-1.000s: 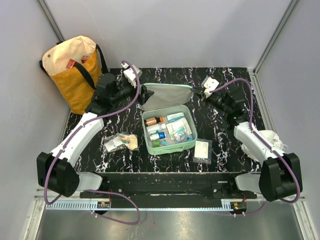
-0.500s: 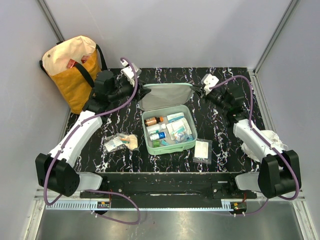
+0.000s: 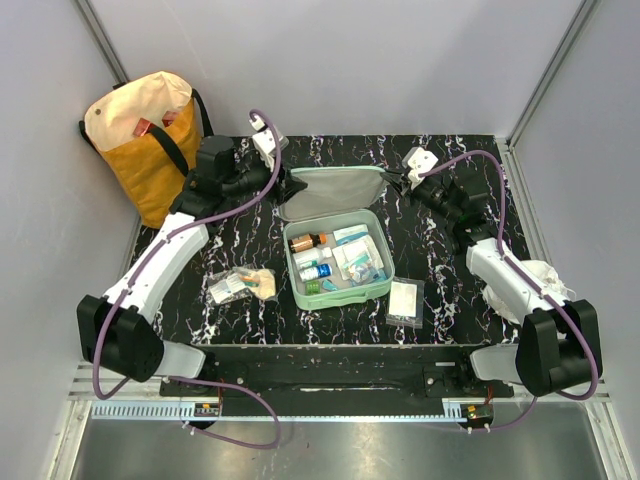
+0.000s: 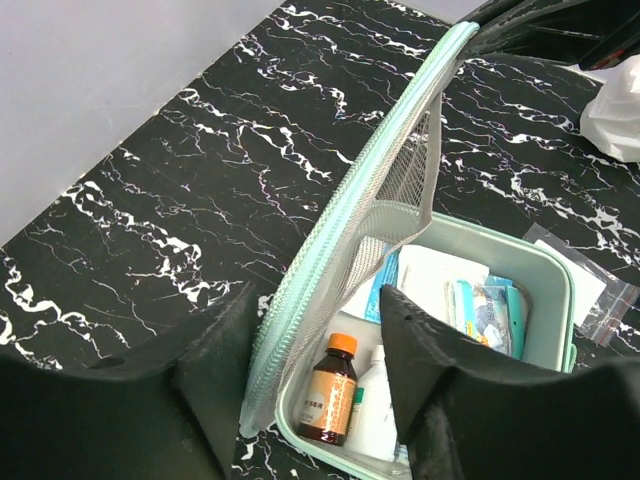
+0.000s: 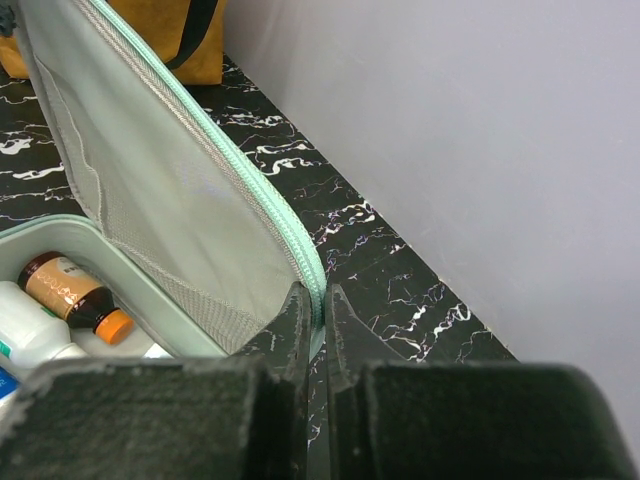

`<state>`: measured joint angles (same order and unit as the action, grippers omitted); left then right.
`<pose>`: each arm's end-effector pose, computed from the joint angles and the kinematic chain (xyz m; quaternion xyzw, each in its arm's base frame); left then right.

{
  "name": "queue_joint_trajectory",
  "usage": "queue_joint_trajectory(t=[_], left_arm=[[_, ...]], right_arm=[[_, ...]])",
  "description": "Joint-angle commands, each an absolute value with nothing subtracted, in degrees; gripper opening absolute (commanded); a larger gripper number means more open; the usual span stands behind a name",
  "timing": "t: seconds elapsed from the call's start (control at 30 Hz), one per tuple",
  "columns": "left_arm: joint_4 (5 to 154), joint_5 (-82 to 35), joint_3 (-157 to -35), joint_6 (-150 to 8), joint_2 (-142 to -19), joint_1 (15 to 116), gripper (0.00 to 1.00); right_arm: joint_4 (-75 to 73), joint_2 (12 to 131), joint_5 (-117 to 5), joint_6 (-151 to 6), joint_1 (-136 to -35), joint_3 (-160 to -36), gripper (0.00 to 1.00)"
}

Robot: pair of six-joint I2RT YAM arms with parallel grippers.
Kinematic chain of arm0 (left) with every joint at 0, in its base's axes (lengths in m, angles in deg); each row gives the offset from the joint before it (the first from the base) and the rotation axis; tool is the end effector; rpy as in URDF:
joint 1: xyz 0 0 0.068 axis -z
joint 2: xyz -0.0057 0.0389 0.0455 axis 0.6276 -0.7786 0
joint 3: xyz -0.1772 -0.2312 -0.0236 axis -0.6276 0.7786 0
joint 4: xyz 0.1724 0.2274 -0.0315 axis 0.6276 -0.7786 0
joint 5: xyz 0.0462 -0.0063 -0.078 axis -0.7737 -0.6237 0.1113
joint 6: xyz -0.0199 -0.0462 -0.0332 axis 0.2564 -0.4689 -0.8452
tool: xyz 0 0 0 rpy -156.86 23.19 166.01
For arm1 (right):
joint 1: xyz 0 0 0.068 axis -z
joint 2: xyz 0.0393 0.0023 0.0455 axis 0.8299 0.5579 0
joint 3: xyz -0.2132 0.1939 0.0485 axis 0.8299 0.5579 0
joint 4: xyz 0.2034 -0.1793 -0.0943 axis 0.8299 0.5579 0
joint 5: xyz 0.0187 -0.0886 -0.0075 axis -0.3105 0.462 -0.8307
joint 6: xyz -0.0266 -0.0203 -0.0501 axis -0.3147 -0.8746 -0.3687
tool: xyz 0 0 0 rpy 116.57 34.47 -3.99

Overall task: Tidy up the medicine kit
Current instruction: Pick up the lid from the medicine box.

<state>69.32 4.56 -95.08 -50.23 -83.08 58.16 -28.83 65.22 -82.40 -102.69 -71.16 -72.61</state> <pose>0.3179 -0.1392 0.3898 0.3696 0.6843 -0.2968 0.5542 0.3120 0.1098 0.3328 -0.4173 0.5553 0.1502 0.7035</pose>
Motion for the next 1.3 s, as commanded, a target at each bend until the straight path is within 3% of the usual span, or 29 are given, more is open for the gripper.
queue_joint_trajectory(t=[0.0, 0.1, 0.33, 0.43, 0.53, 0.6, 0.73, 0.83, 1.0, 1.2, 1.27], left_arm=[[68.9, 6.4, -98.1, -49.6, -83.6, 58.3, 0.49], [68.9, 6.3, -98.4, -50.3, -84.1, 58.2, 0.36], [65.9, 6.7, -100.1, -51.0, -86.2, 58.2, 0.27], [65.7, 5.4, -99.6, -51.4, -86.0, 58.3, 0.24], [65.3, 4.0, -98.8, -52.0, -85.4, 58.2, 0.21], [65.5, 3.7, -98.1, -52.4, -85.2, 58.3, 0.20], [67.3, 5.3, -97.0, -54.6, -84.5, 58.3, 0.20], [67.7, 4.7, -96.0, -55.4, -84.0, 58.2, 0.20], [67.5, 4.7, -95.1, -56.0, -83.2, 58.3, 0.20], [67.2, 4.0, -95.0, -56.1, -83.0, 58.3, 0.20], [66.7, 4.1, -95.3, -56.0, -83.2, 58.3, 0.20]], right_arm=[[-23.5, 67.2, -83.3, -100.9, -72.4, -73.1, 0.08], [-23.4, 67.3, -82.4, -99.6, -72.4, -73.3, 0.10], [-22.5, 68.1, -78.9, -95.3, -72.4, -75.0, 0.20], [-24.3, 67.6, -75.3, -90.2, -72.4, -74.8, 0.44], [-25.6, 65.2, -69.1, -85.0, -72.4, -74.1, 0.58], [-24.8, 62.4, -65.7, -82.8, -72.4, -74.0, 0.75], [-24.7, 56.8, -56.7, -79.5, -72.3, -71.4, 0.89], [-13.3, 54.8, -42.9, -72.0, -72.3, -73.7, 1.00], [9.4, 51.5, -28.4, -58.8, -72.1, -75.7, 1.00], [24.2, 44.5, -27.6, -39.3, -72.0, -68.9, 1.00], [23.5, 41.8, -38.3, -44.8, -71.9, -66.4, 0.99]])
